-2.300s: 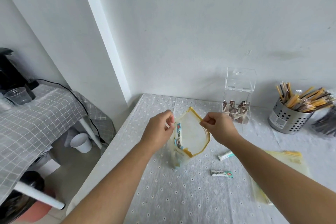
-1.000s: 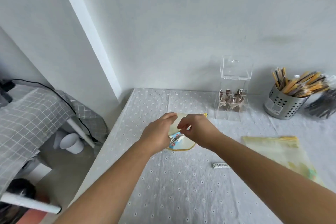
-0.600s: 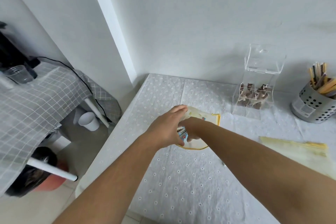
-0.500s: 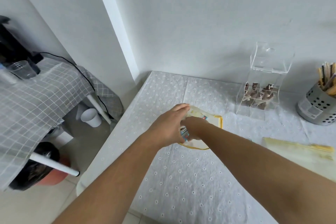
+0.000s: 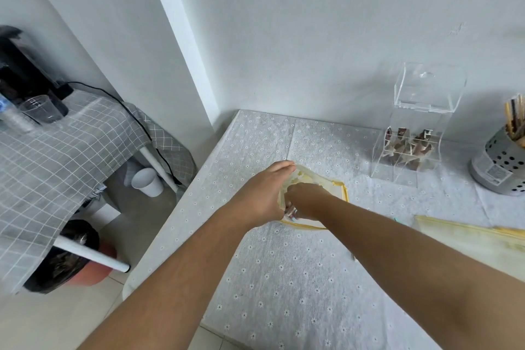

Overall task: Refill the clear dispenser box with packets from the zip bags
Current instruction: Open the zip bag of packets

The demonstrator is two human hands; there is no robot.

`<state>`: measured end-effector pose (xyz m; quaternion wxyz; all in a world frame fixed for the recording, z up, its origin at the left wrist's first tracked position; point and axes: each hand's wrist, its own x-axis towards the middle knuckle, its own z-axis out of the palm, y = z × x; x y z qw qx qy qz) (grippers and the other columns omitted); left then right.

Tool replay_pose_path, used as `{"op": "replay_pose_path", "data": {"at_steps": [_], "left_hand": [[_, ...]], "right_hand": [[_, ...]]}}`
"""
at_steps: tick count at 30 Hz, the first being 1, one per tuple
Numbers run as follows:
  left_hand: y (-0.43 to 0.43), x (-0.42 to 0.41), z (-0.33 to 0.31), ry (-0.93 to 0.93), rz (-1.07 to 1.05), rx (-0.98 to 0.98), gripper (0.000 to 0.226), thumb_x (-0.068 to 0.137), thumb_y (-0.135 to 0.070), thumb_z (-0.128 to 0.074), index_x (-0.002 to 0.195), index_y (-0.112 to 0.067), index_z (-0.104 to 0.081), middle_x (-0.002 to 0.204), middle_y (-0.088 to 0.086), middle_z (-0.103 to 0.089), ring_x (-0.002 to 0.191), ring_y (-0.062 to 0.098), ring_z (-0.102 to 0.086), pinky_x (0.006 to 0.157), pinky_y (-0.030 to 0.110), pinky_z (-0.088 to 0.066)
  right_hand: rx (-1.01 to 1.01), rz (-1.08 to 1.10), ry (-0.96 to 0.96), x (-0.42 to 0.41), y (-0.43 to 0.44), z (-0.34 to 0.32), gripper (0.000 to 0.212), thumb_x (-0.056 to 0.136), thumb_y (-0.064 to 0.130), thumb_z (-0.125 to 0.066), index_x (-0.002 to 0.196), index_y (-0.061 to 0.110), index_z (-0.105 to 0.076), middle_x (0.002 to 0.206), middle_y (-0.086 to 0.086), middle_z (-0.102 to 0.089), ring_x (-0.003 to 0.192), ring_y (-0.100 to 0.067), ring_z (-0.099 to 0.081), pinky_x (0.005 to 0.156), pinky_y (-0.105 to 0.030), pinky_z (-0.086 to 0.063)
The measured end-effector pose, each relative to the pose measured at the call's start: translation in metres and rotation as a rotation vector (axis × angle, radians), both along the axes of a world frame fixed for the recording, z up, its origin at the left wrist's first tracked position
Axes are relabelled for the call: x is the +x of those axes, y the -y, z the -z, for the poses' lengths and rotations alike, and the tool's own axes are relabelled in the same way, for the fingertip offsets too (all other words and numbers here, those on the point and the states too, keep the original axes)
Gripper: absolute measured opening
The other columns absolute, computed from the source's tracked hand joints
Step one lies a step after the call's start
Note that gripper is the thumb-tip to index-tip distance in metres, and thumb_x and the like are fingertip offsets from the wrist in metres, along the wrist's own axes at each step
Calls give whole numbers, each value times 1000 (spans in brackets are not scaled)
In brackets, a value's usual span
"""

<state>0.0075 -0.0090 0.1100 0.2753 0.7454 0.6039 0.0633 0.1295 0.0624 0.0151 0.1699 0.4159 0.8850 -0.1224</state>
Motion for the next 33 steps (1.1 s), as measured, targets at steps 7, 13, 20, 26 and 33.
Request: {"op": "replay_pose_path", "data": {"at_steps": [7, 13, 20, 26, 33], "left_hand": [[1, 1, 5, 3, -3, -23, 88, 72, 3, -67, 147, -21, -27, 153, -21, -16, 94, 16, -57, 73, 13, -37], [4, 3, 9, 7, 2, -15, 87, 73, 3, -66, 147, -21, -28, 153, -21, -16, 107, 19, -56, 73, 13, -39], [1, -1, 2, -13, -6, -2, 88, 72, 1, -67, 147, -21, -28, 153, -21, -16, 106, 18, -57, 76, 13, -37], [-7, 3, -4, -41, -13, 13, 87, 72, 3, -66, 147, -18, -27, 154, -16, -16, 114, 20, -54, 80, 13, -37], [-30, 19, -9, -101, 28, 71, 89, 69, -2, -72, 146, -11, -29, 154, -5, -22, 134, 14, -36, 104, 22, -36]], "right_hand": [[12, -1, 19, 0, 11, -1, 50, 82, 16, -68, 127, 11, -47, 123, -10, -51, 111, -27, -55, 86, -38, -50], [27, -17, -37, 1, 16, 0, 31, 91, 12, -50, 122, 8, -54, 118, -9, -58, 104, -27, -59, 75, -33, -44], [29, -43, -153, 8, 8, -22, 21, 86, 11, -50, 102, 12, -64, 100, -9, -64, 93, -26, -61, 68, -32, -42], [-3, 34, -311, 25, 11, -50, 18, 85, 12, -50, 96, 13, -64, 90, -9, -67, 85, -25, -60, 69, -32, -45], [18, 186, -496, 60, 12, -89, 10, 80, 16, -62, 89, 17, -68, 77, 3, -60, 73, -12, -51, 60, -20, -40]]}}
